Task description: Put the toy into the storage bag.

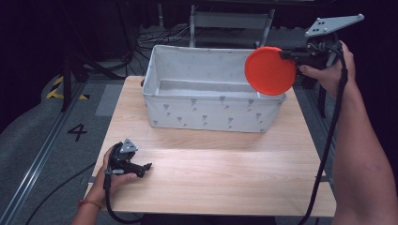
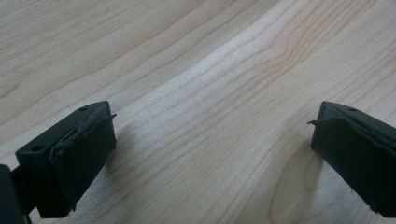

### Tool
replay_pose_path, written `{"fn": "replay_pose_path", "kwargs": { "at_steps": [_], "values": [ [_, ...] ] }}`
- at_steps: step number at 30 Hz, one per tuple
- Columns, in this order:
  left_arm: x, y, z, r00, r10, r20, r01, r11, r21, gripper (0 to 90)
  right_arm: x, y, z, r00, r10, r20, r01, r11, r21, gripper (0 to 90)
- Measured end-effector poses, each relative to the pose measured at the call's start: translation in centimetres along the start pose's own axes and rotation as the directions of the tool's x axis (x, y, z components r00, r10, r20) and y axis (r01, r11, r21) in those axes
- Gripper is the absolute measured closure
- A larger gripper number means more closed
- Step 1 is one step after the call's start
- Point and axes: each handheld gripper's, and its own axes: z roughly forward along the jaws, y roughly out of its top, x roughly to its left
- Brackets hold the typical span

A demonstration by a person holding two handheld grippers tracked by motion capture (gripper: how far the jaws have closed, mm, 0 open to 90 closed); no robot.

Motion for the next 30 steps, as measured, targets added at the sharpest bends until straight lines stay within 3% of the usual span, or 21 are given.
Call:
{"fn": "replay_pose_path", "kwargs": {
  "at_steps": [7, 12, 18, 26, 30],
  "values": [
    [0.0, 0.0, 0.0, 1.0, 0.001, 0.001, -0.001, 1.0, 0.002, 0.2, -0.5, 0.1, 2.9, 0.9997, 0.003, -0.026, -0.003, 1.0, -0.004, 82.4],
    [0.0, 0.0, 0.0, 1.0, 0.0, 0.001, 0.0, 1.0, 0.002, 0.3, -0.4, -0.8, 4.7, 0.9998, -0.013, -0.018, 0.013, 1.0, 0.008, 82.4],
    [0.0, 0.0, 0.0, 1.0, 0.001, 0.0, -0.001, 1.0, 0.002, 0.3, -0.9, -1.7, 6.3, 0.9988, -0.003, -0.05, 0.005, 0.999, 0.036, 82.4],
    [-0.1, 0.0, 0.0, 1.0, 0.0, -0.003, 0.0, 1.0, 0.001, 0.5, -0.7, -2.9, 7.6, 0.9891, -0.082, -0.122, 0.094, 0.991, 0.091, 82.4],
    [-0.1, 0.0, -0.1, 1.0, 0.0, -0.003, 0.0, 1.0, 0.001, 0.5, -0.6, -3.9, 7.8, 0.978, -0.106, -0.18, 0.127, 0.986, 0.109, 82.4]
  ]
}}
